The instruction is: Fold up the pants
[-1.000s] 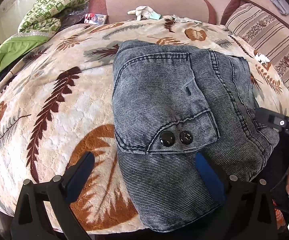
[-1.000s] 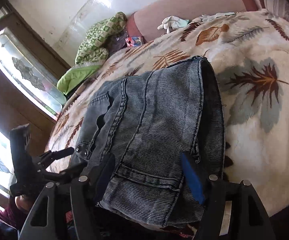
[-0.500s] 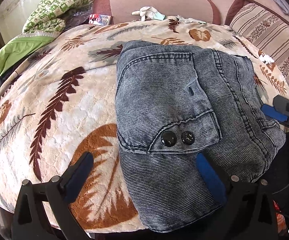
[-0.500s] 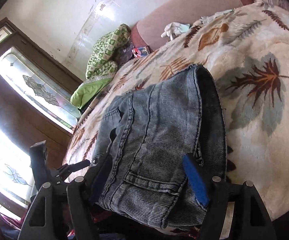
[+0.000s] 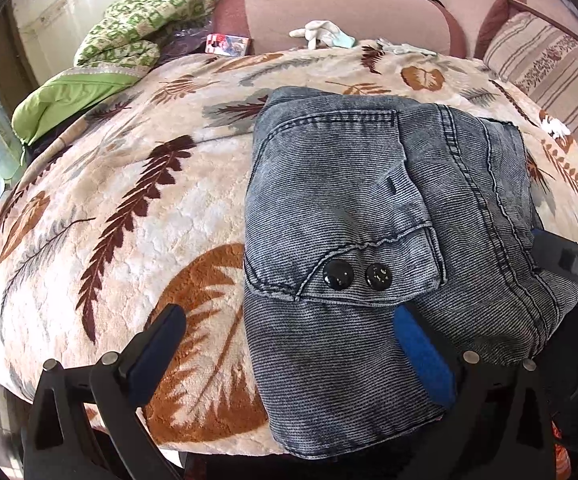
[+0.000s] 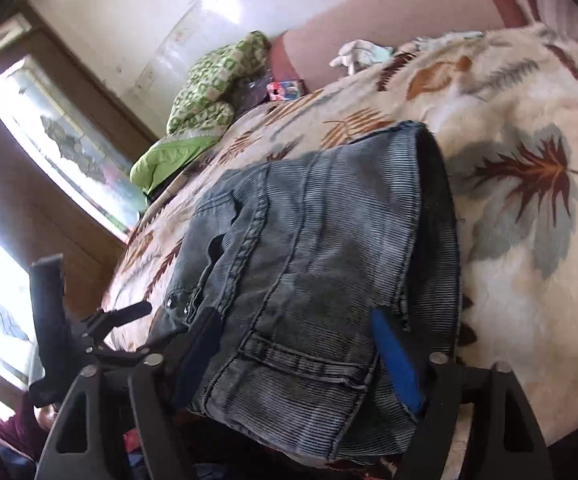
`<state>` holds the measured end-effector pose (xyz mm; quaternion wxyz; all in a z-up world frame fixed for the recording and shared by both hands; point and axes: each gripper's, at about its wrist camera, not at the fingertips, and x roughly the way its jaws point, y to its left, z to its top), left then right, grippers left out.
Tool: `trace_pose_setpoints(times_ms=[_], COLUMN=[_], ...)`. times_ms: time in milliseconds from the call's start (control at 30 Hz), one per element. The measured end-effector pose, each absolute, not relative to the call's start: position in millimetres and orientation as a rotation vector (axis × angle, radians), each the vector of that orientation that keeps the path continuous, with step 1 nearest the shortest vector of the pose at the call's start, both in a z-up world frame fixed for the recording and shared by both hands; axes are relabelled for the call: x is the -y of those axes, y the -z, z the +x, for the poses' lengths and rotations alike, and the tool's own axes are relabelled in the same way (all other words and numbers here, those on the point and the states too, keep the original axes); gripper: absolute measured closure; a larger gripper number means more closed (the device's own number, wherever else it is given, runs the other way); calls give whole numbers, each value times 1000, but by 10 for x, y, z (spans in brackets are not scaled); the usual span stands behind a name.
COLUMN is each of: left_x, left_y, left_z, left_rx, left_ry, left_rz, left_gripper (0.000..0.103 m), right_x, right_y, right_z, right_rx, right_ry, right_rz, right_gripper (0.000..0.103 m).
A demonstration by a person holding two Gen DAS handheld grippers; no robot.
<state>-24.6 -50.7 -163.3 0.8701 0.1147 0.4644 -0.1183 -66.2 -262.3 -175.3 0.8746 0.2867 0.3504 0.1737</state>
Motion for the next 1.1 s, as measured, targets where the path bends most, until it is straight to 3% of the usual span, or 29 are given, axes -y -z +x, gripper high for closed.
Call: trace_pose_setpoints(times_ms=[233, 400, 667, 1100], left_x=[473, 326, -21, -176], left_y=[1524, 1295, 1032, 766], left_z=[-175, -216, -51, -12], left_rx=[-1019, -883, -790, -706], left_ry=[298, 220, 83, 50], left_rz=[279, 317, 314, 276], left_gripper=[0, 0, 0, 0], right_x=[2558, 2647, 2957, 2933], right_y=[1759, 1762, 1467, 1483], right_z=[-676, -699, -1072, -982], right_rx=[-726, -717, -437, -479], right_ry=[-345, -356, -277, -256], right_rz=[541, 626, 661, 656], right_gripper=[18, 18, 18, 18])
